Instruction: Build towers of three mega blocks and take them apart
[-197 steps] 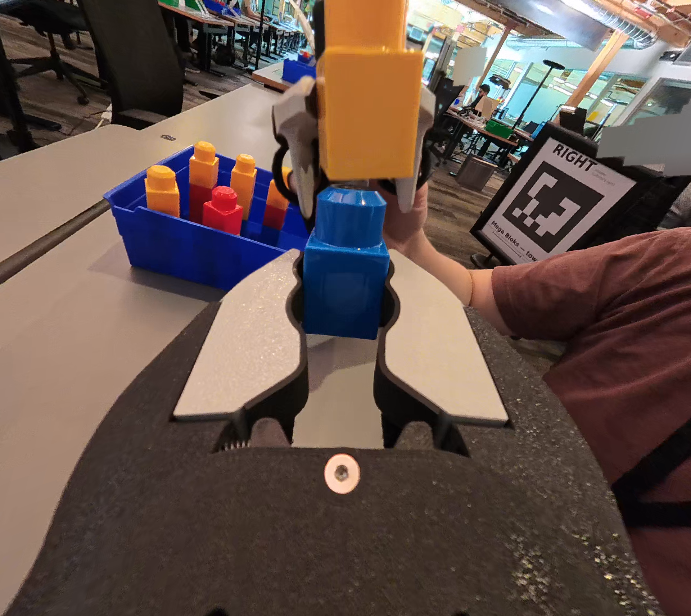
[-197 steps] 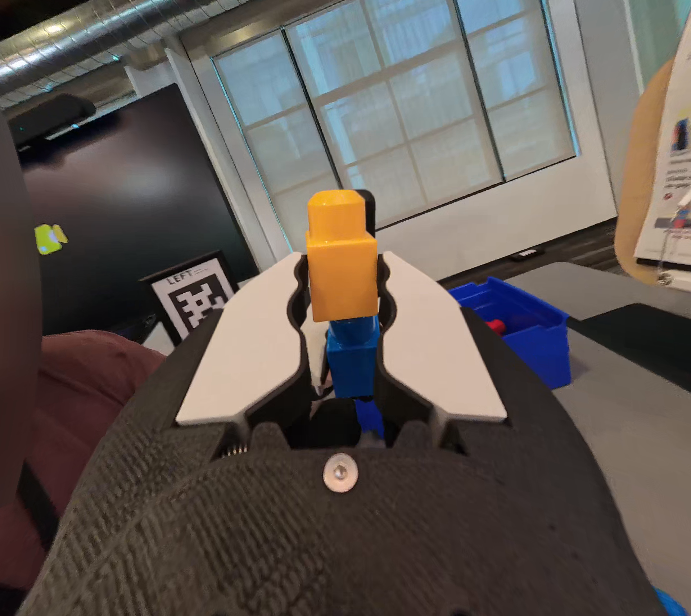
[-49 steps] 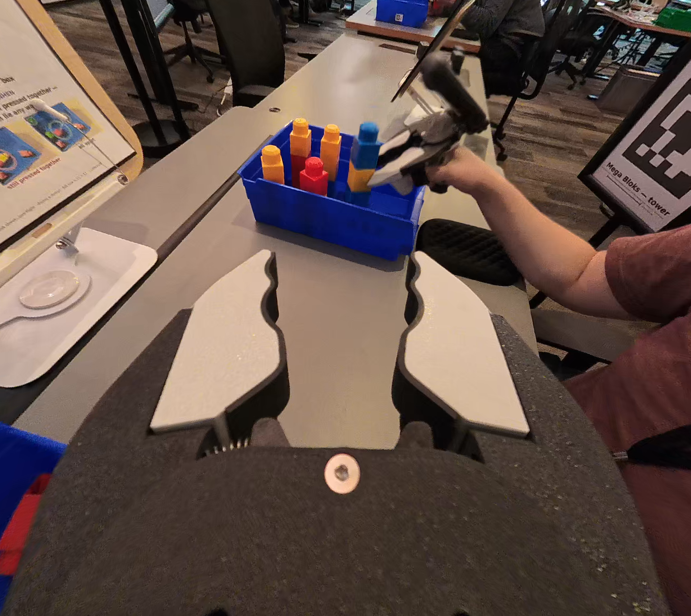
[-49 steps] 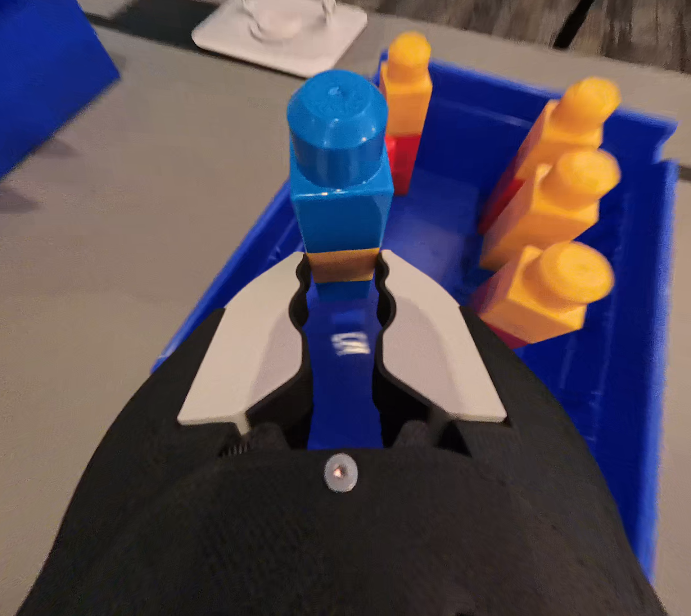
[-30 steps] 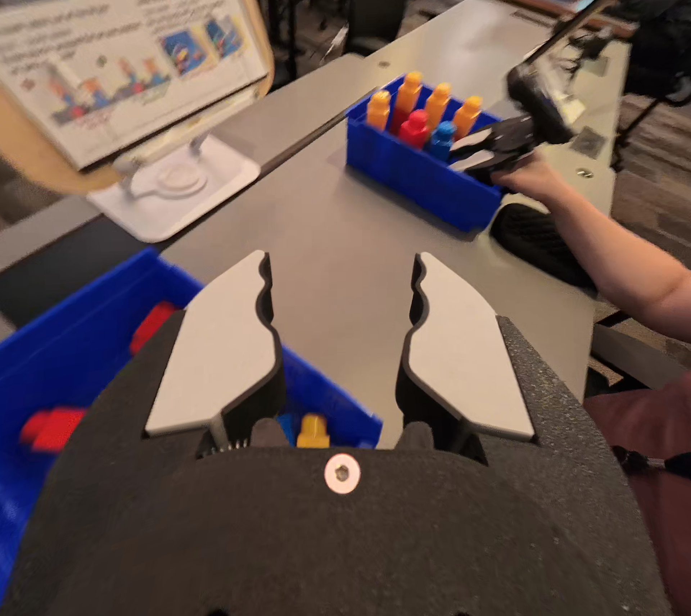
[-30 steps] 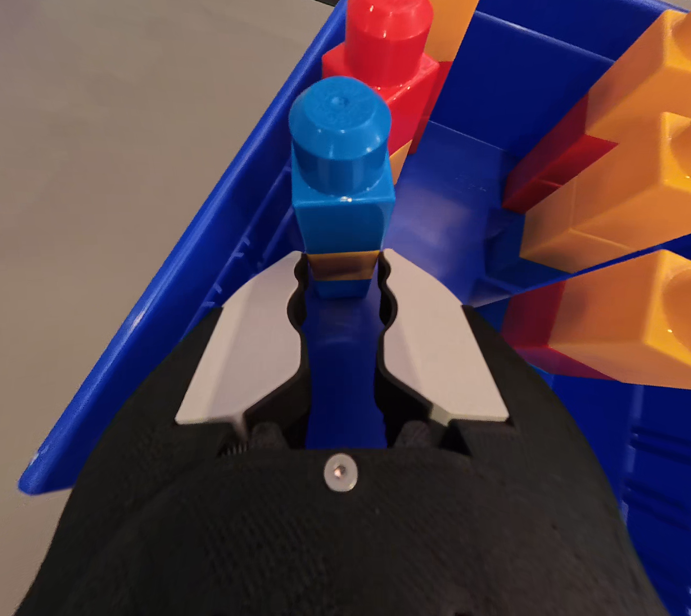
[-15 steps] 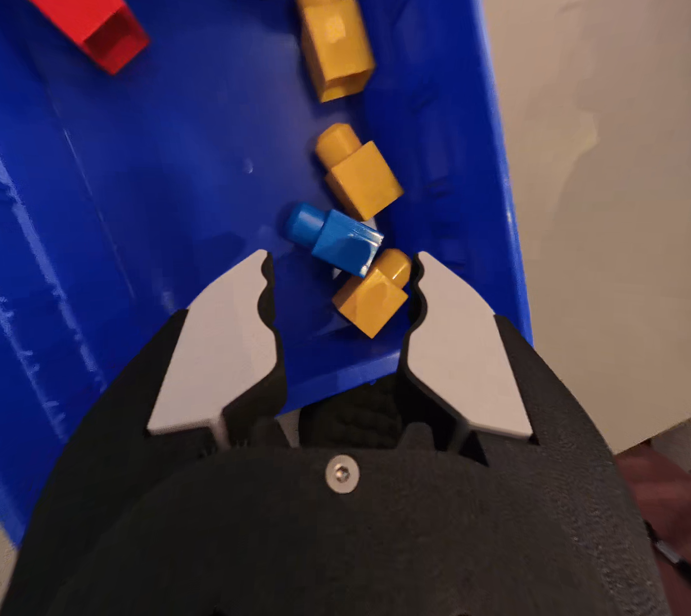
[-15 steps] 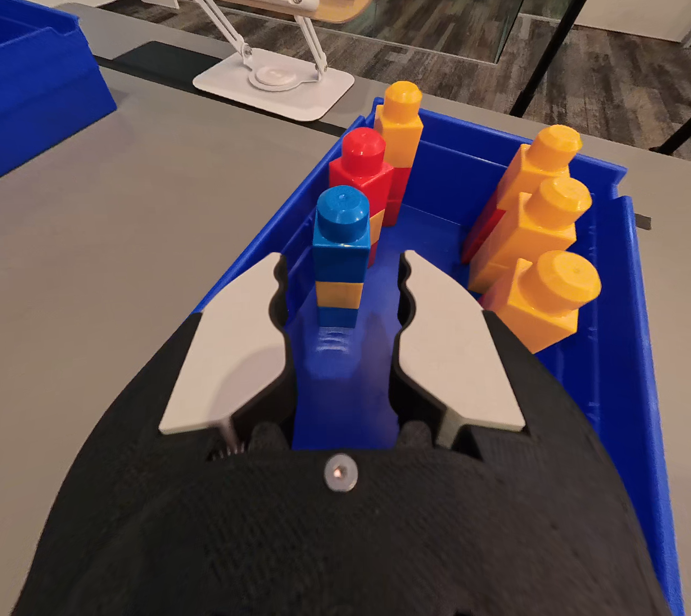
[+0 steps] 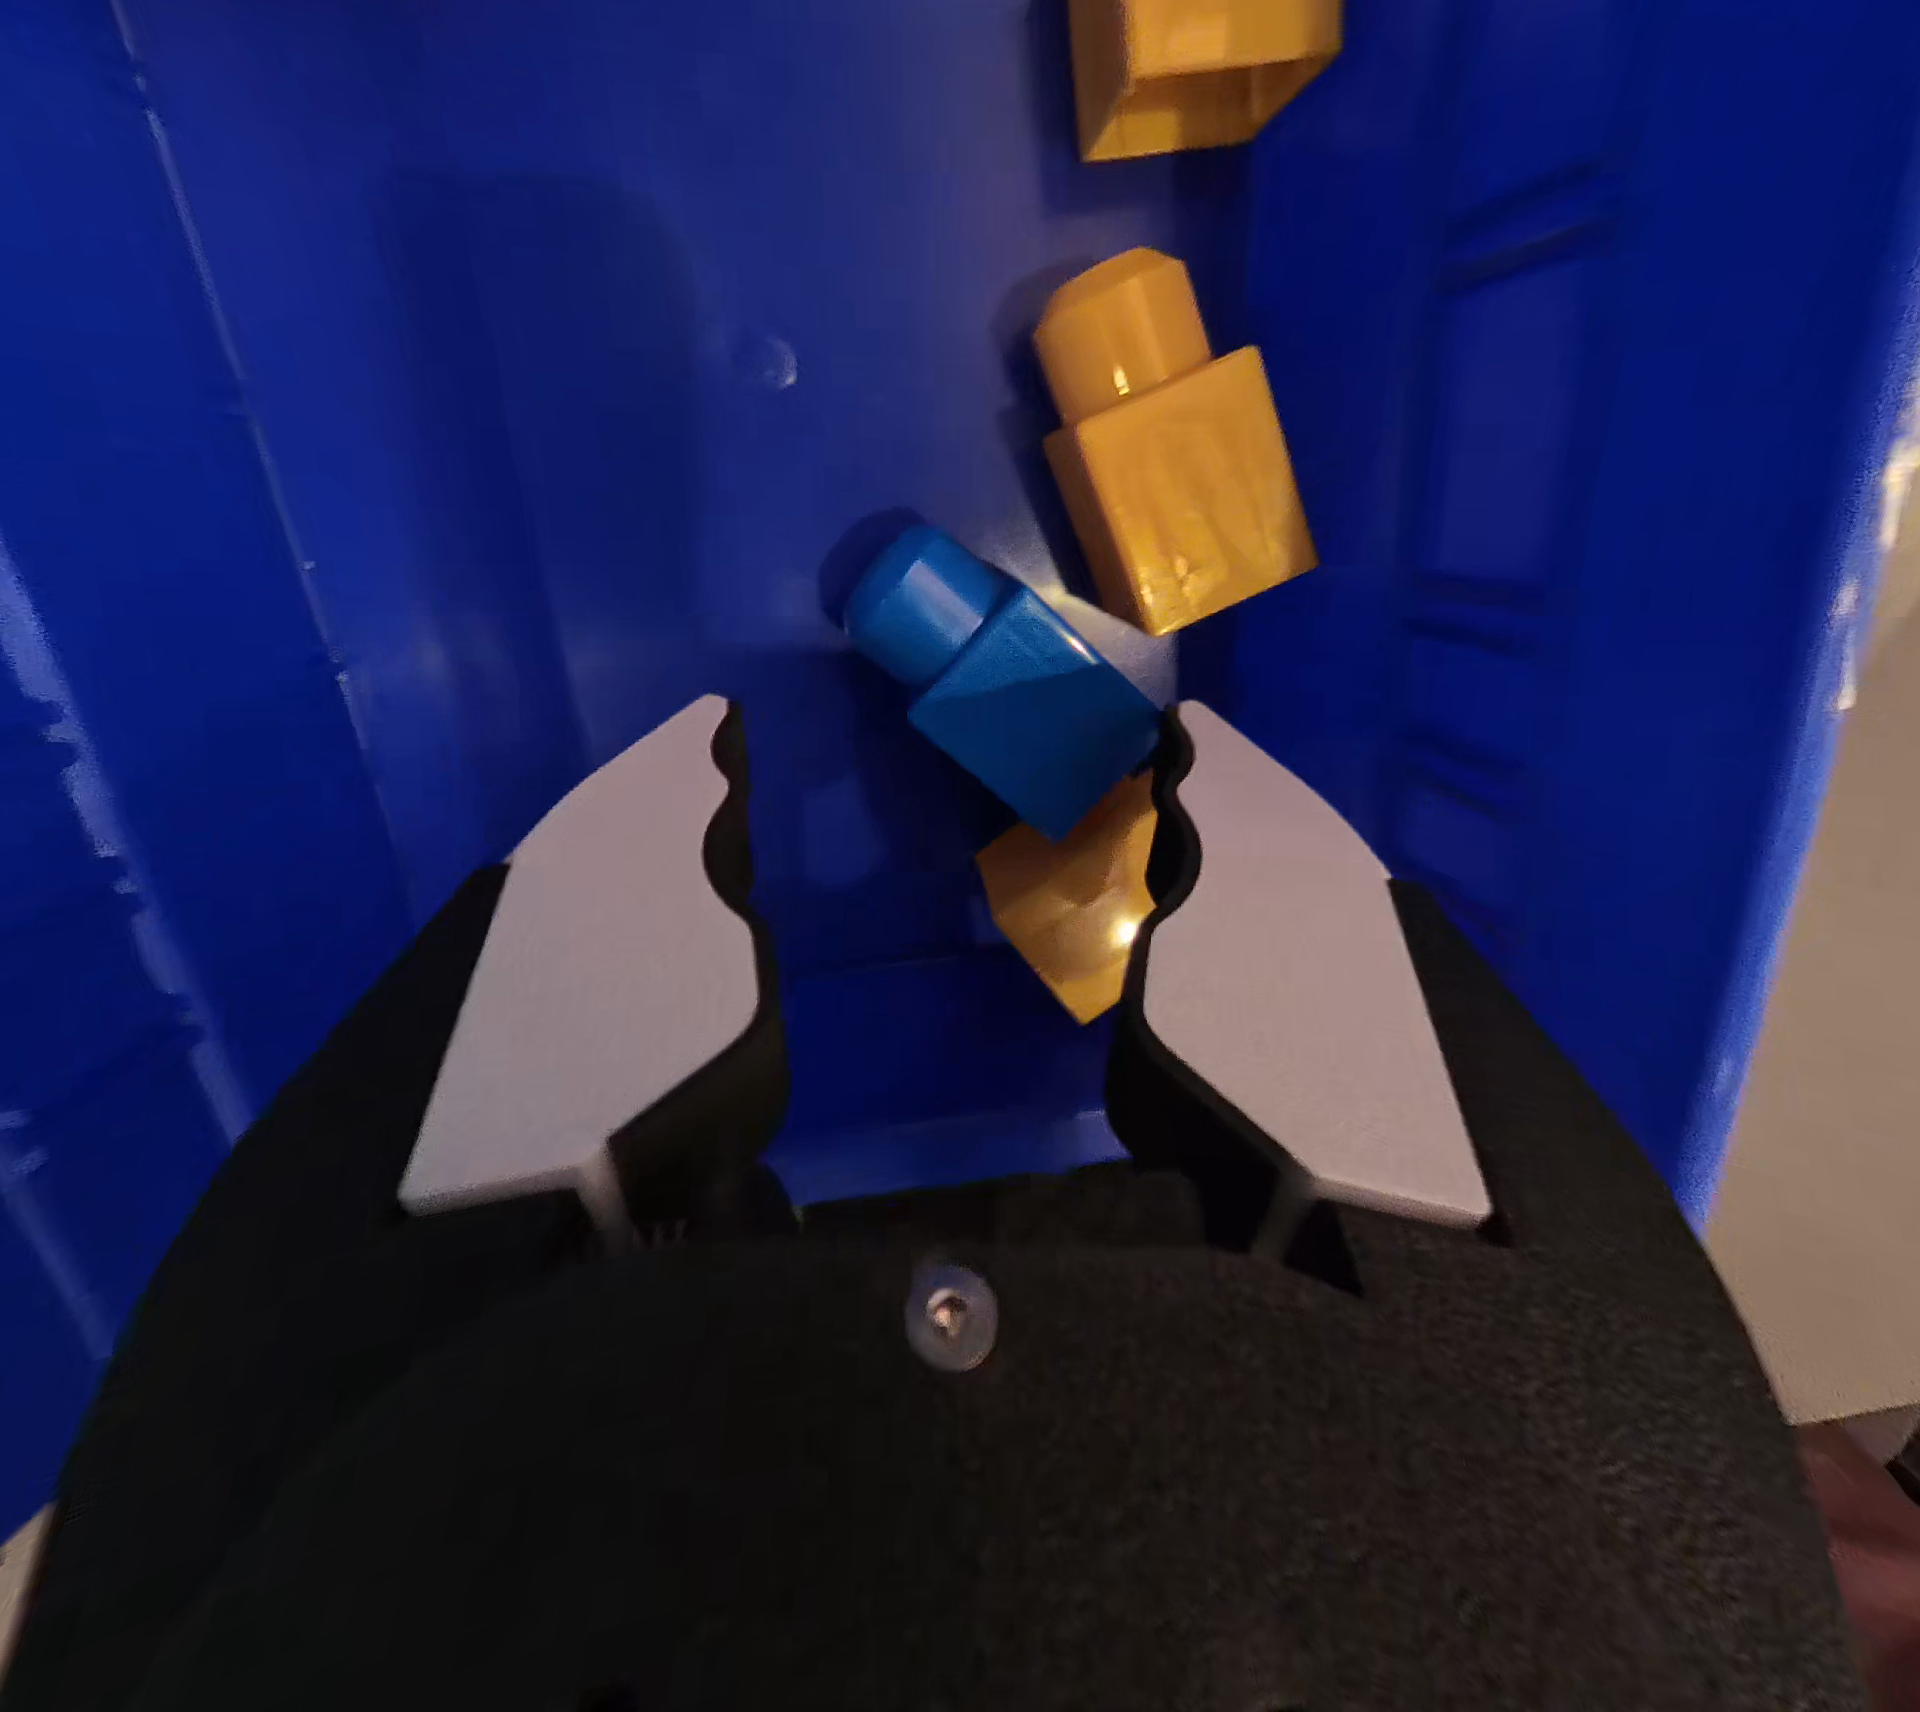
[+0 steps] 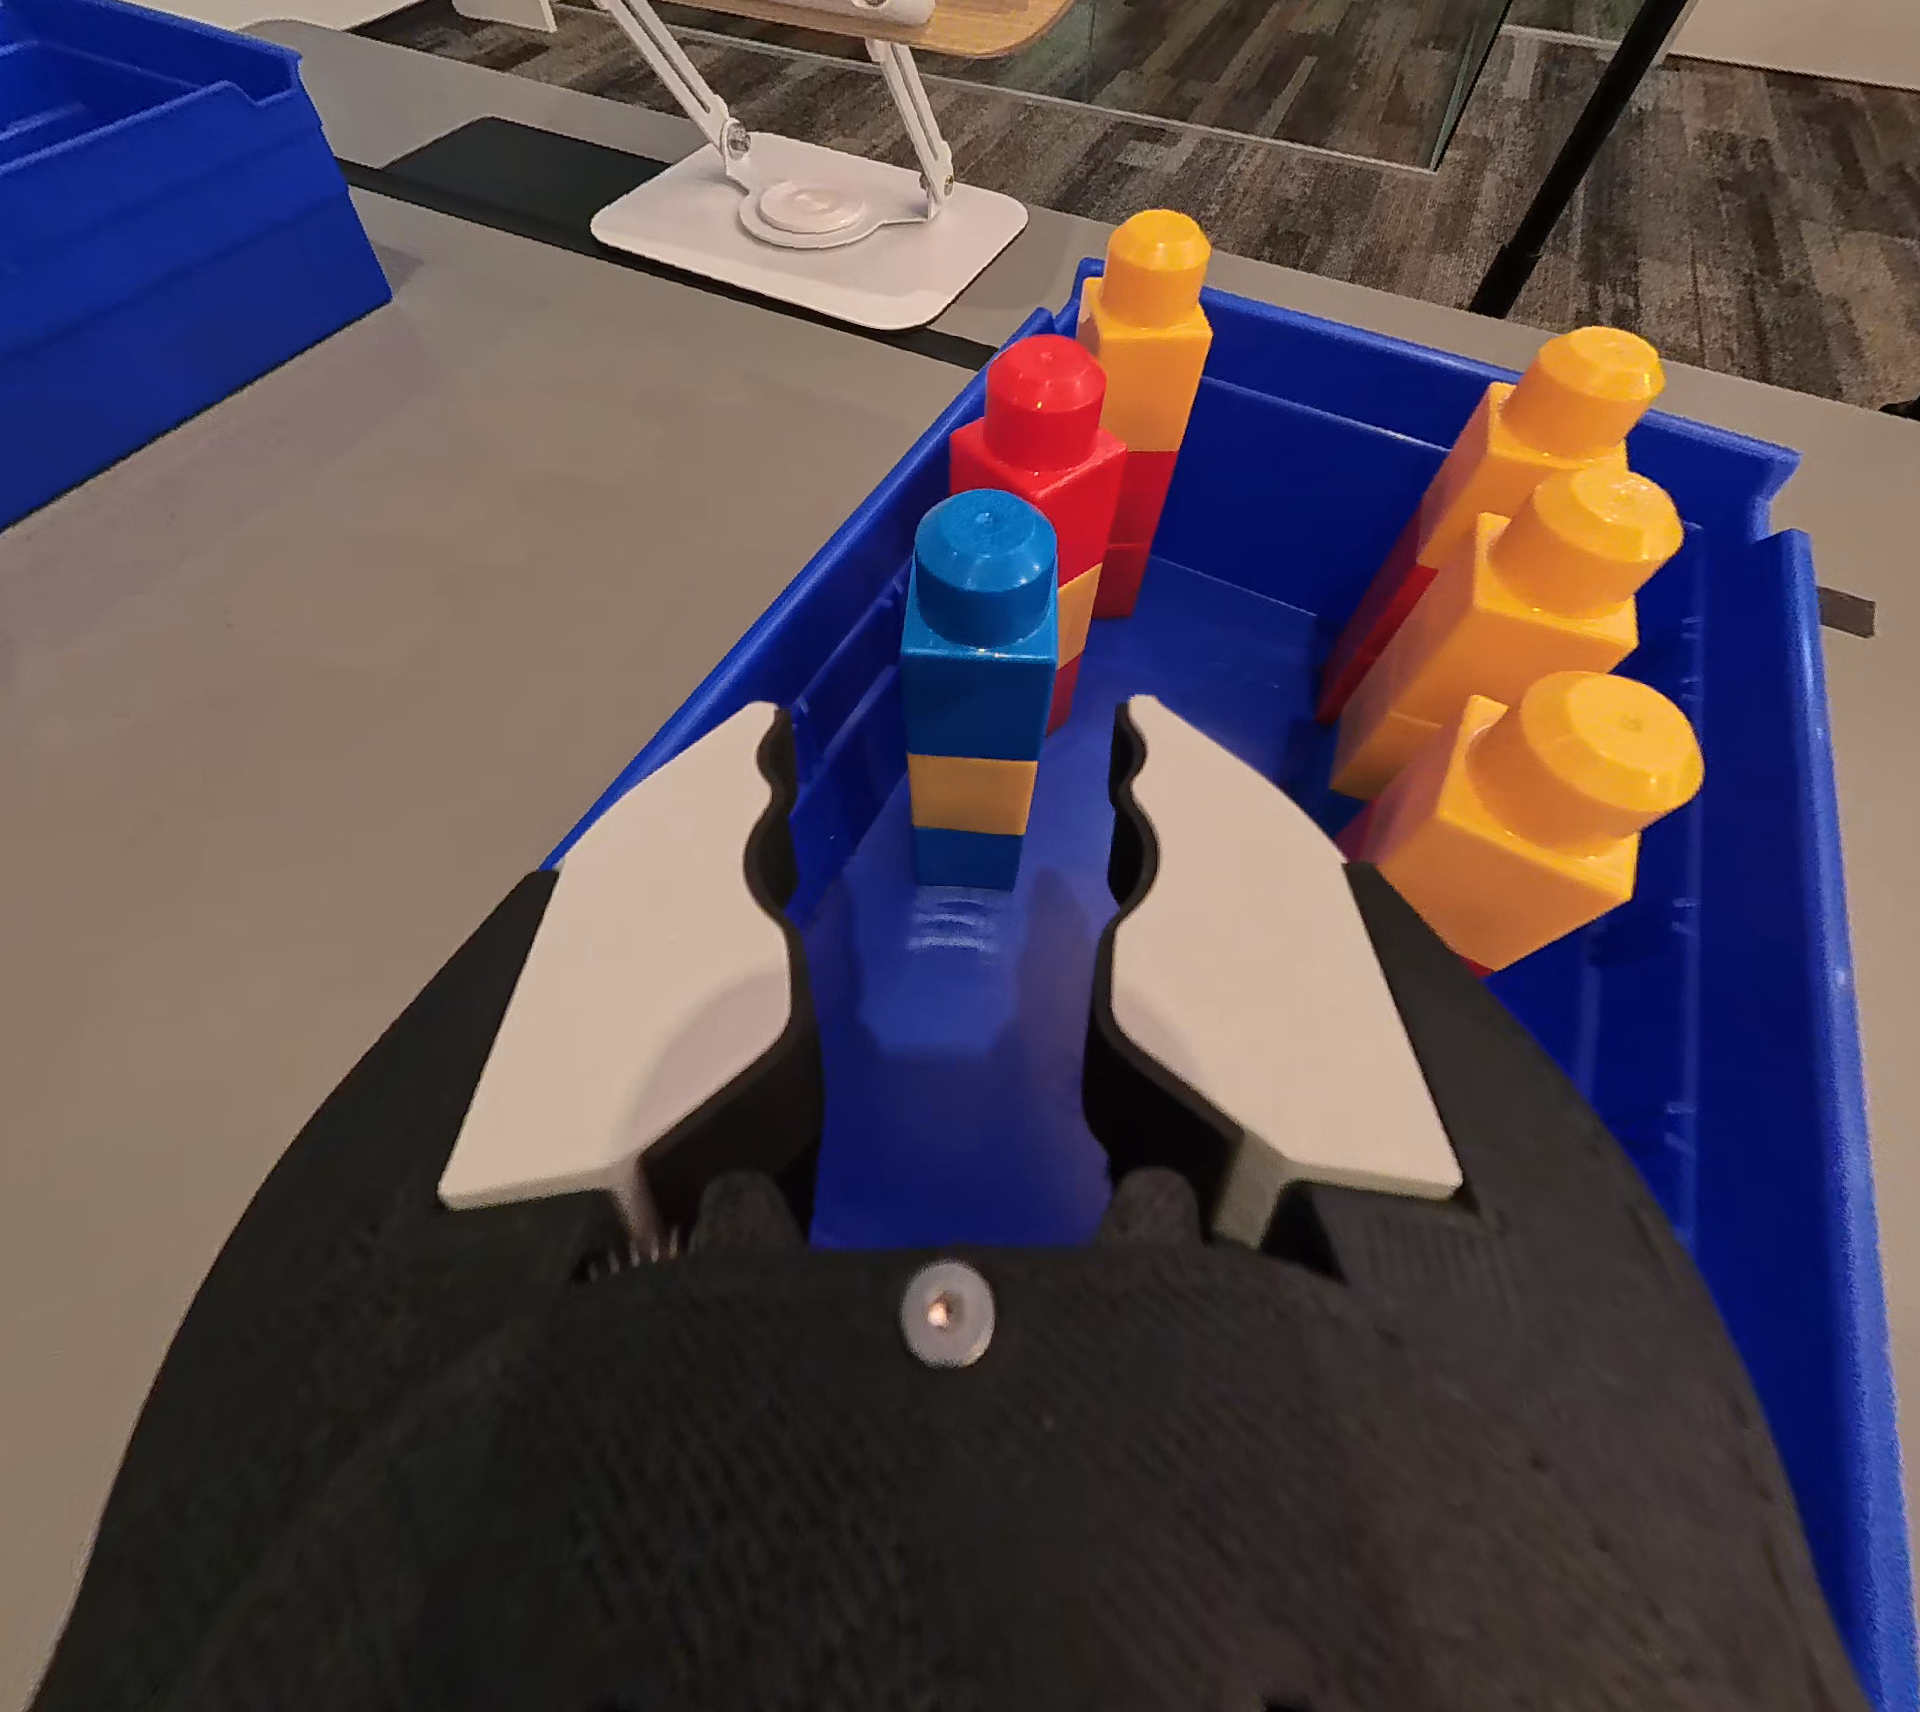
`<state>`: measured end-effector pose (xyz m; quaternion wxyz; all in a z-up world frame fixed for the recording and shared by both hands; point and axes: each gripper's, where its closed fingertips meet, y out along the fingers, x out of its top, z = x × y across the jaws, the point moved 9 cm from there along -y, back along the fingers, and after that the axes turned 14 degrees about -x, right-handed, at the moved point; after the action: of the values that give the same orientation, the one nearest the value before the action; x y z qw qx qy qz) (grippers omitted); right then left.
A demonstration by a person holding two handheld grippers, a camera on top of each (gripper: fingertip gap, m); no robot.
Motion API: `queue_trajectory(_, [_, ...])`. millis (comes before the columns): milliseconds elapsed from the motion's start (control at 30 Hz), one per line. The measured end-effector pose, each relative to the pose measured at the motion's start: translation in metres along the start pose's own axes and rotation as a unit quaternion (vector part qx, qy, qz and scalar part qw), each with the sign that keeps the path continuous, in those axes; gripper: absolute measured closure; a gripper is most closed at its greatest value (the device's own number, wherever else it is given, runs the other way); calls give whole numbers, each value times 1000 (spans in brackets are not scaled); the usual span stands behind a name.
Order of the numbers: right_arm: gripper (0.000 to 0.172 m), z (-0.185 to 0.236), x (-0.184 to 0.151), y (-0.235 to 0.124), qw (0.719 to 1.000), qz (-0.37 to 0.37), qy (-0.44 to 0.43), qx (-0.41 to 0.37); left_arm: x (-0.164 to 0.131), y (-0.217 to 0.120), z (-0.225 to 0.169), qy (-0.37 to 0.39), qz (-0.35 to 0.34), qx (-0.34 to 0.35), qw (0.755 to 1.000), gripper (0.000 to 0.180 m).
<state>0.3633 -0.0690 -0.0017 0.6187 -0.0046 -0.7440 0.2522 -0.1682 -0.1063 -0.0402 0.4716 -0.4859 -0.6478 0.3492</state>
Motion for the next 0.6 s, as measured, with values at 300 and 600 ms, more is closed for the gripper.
queue_trajectory(300, [112, 3, 0, 0, 1000, 4, -7, 1, -1, 0, 8, -26, 19, -16, 999, 110])
queue_trajectory(600, [113, 6, -2, 2, 1000, 13, -16, 5, -1, 14, 25, -21, 52, 22, 998, 116])
